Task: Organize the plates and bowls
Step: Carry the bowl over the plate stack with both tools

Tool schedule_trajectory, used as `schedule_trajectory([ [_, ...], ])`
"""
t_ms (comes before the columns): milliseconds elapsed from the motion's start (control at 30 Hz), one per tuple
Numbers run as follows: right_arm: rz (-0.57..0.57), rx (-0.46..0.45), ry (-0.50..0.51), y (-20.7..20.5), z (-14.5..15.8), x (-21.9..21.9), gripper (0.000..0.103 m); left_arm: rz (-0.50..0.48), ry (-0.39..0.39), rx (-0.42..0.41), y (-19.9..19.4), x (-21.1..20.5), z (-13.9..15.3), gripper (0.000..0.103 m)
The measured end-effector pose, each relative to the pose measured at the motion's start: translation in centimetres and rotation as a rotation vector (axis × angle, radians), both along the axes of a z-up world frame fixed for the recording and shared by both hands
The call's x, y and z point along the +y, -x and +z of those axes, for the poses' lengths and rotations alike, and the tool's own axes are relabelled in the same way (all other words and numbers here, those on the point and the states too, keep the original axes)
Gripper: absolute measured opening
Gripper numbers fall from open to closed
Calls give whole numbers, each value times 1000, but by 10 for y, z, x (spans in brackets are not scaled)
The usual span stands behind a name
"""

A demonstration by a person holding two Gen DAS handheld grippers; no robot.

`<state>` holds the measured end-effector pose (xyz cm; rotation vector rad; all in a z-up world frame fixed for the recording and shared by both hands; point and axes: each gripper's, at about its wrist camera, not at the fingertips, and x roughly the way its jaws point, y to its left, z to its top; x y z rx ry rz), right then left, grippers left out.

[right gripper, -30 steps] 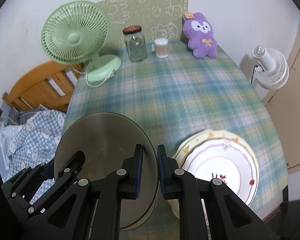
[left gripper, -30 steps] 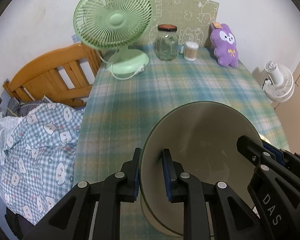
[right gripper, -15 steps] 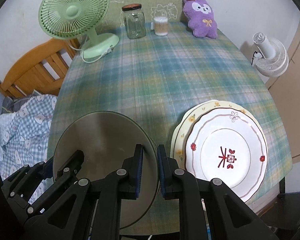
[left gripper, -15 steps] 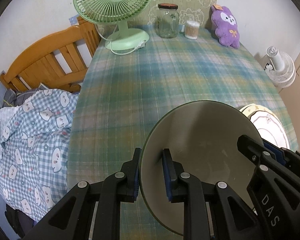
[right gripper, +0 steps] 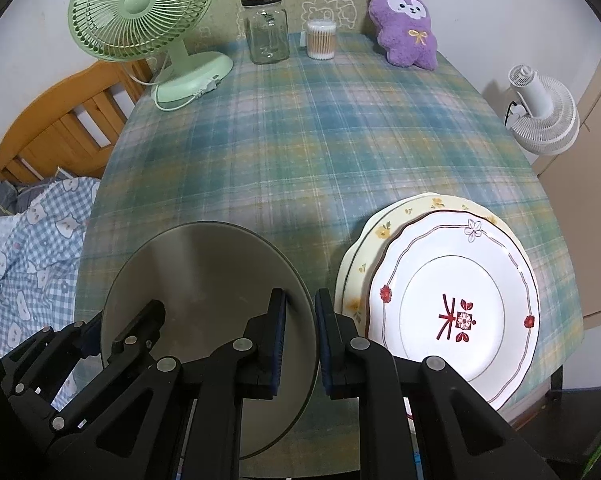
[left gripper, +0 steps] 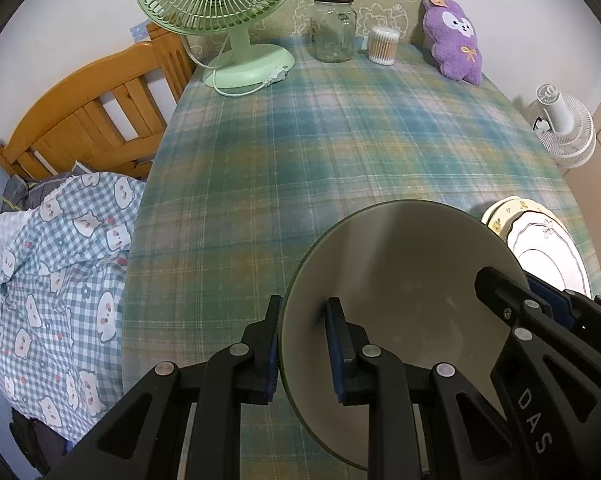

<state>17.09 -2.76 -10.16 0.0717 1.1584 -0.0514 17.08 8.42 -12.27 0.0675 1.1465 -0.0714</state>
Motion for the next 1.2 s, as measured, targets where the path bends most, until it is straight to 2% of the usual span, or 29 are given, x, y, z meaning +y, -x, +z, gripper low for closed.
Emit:
schedule_trajectory([
  [133, -1, -8, -11, 0, -1, -2, 20, 4, 1, 8, 0, 2, 0, 21],
  [200, 3, -7, -30, 0, -1, -4, 20, 0, -6, 9, 0, 1, 1, 33],
  [300, 7, 6, -27, -1, 0, -6, 21, -9, -21, -12, 2, 0, 5, 41],
  [333, 9, 14, -26, -2, 1, -6, 24, -15, -21, -14, 2, 0, 6, 44],
  [400, 8, 29, -45, -3, 1, -7, 33, -26, -16, -13, 3, 2, 7, 63],
  [467, -9, 20, -61, -2, 4, -11, 55, -27, -13, -12, 3, 5, 8, 69],
  [533, -19, 0, -71, -1, 8, -14, 63, -22, -19, -11, 3, 6, 7, 72],
  [567, -16, -4, -71, -1, 9, -14, 63, -22, -19, -8, 3, 7, 6, 74],
  [767, 0, 23, -54, -3, -2, -14, 63, -24, -16, 5, 1, 7, -4, 75],
  [1100, 42, 60, -105, -7, -25, -11, 63, -4, -22, 16, -4, 6, -16, 74],
  [1200, 41, 75, -123, -11, -32, -11, 58, -7, -17, 20, -5, 7, -20, 73],
])
